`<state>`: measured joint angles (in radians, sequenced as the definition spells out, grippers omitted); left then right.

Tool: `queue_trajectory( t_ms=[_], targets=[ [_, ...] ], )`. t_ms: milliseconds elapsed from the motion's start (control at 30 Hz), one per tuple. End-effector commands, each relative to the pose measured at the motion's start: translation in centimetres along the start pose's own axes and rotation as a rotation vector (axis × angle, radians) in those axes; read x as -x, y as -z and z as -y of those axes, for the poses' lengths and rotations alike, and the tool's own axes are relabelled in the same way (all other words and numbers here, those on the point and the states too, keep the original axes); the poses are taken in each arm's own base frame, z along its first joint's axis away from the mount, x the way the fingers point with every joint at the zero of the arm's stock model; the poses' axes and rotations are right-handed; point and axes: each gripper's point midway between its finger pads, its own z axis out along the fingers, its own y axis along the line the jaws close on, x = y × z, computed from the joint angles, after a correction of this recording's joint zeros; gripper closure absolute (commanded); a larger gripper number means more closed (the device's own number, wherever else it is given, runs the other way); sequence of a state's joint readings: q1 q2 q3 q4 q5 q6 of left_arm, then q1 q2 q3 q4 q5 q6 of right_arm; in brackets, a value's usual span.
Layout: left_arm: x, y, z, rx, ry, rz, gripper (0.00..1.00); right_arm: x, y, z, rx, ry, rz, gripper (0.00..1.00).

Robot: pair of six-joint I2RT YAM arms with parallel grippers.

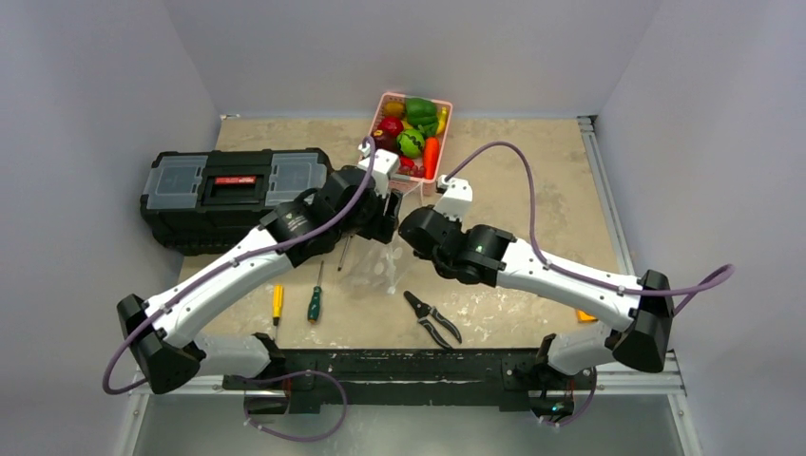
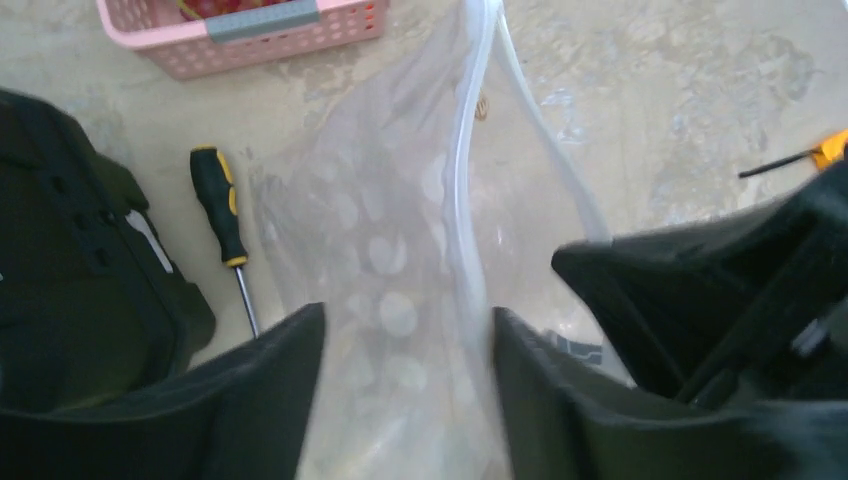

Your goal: Place the food in the zip-top bag and seal the zipper

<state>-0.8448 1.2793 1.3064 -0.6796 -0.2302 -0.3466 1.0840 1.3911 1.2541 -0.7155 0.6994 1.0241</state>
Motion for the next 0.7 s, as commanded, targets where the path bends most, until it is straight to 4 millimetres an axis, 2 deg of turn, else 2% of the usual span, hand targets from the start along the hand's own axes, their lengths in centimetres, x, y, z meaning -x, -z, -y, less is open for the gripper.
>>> queue_trajectory(
  t_ms=[0,67,133,200,300,367,433,500,600,667],
  targets=[
    [3.5,4.1,1.6,-0.145,0.032,0.189,0.26,8.5,3.3,4.1,-0.132,0.121,0.312,1.00],
    [4.5,5.7,1.6,-0.177,0.046,0.282,0.19,10.7,4.4,6.7,-0.236,0.159,0.371,1.00],
    [4.5,6.4,1.7,-0.204,0.048,0.321,0.14,12.7,5.6,9.2,-0.346,0.218,0.411,1.00],
    [4.6,6.9,1.8,-0.215,0.064,0.322,0.07,13.5,6.7,12.1,-0.468,0.279,0.415,1.00],
    [3.7,7.0,2.1,-0.235,0.108,0.287,0.02,14.4,8.6,15.0,-0.591,0.320,0.431,1.00],
    [2.8,6.8,2.3,-0.252,0.143,0.262,0.00,14.2,8.7,15.6,-0.614,0.374,0.405,1.00],
    [2.0,6.7,2.3,-0.257,0.182,0.254,0.00,13.7,8.0,15.2,-0.603,0.398,0.382,1.00],
    [1.1,6.3,2.1,-0.247,0.205,0.238,0.00,13.1,6.1,13.4,-0.555,0.445,0.358,1.00],
    [-0.1,5.6,1.3,-0.208,0.230,0.204,0.00,11.4,1.7,8.5,-0.372,0.457,0.314,1.00],
    [-0.6,5.3,0.5,-0.170,0.250,0.178,0.00,9.7,-2.4,4.8,-0.177,0.462,0.264,1.00]
  ],
)
